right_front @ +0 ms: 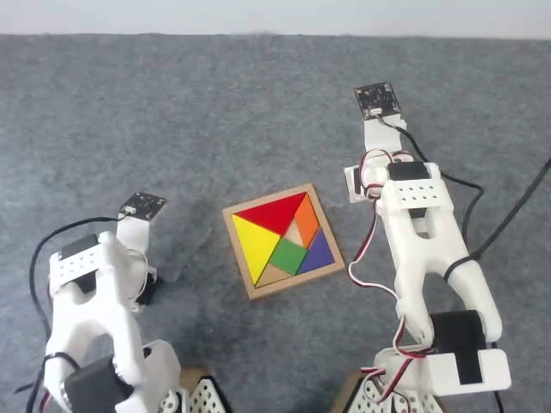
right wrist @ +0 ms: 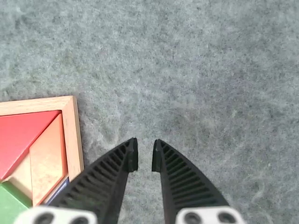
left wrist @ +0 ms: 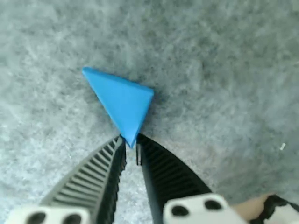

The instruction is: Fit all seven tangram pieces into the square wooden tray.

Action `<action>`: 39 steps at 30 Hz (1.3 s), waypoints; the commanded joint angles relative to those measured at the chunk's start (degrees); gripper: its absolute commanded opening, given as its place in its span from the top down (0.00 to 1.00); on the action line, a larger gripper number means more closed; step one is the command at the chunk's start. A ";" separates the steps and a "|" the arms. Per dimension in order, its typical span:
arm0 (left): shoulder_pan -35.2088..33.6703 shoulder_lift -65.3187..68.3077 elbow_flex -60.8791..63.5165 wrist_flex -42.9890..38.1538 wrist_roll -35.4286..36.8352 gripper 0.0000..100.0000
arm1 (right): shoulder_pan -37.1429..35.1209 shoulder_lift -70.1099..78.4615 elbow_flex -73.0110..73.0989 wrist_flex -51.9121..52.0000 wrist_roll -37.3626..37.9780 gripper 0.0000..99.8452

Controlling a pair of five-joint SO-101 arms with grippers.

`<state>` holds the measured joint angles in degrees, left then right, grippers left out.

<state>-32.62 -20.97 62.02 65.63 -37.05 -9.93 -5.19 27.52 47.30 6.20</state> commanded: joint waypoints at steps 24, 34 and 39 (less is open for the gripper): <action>10.37 -9.23 1.89 -9.14 28.40 0.86 | -0.66 -4.09 -1.58 -0.40 0.79 0.93; 10.64 -10.11 2.77 -8.88 28.57 0.86 | -0.66 -3.91 -1.58 -0.48 0.79 0.93; 10.81 -18.02 5.58 -8.00 28.66 0.86 | -0.66 -3.65 -1.67 -0.48 0.79 0.93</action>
<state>-22.33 -30.73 65.45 57.27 -8.92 -10.02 -5.19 27.52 47.30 6.20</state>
